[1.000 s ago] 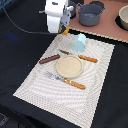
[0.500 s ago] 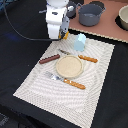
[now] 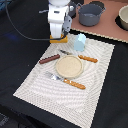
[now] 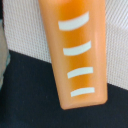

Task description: Interact with the objects in diverse but meaningful ways.

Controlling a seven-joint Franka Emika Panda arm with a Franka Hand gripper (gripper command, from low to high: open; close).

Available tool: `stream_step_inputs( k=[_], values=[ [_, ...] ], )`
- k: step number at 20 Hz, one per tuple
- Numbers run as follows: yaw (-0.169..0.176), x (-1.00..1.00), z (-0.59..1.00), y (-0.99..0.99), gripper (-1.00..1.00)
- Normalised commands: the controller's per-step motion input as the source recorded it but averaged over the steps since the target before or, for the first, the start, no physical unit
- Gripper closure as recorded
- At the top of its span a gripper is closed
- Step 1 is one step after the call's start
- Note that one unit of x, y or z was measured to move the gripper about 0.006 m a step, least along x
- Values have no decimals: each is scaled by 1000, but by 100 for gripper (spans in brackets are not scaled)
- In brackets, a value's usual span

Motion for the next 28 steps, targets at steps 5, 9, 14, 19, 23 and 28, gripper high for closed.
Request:
stream_step_inputs(
  k=[5, 9, 14, 19, 23, 28],
  values=[
    [0, 849, 292, 136, -100],
    [0, 843, 0, 12, -100],
    [0, 843, 233, 0, -100],
    [-30, 770, 489, -9, -100],
    [-45, 725, 562, -6, -100],
    [-21, 751, 223, 0, -100]
  ],
)
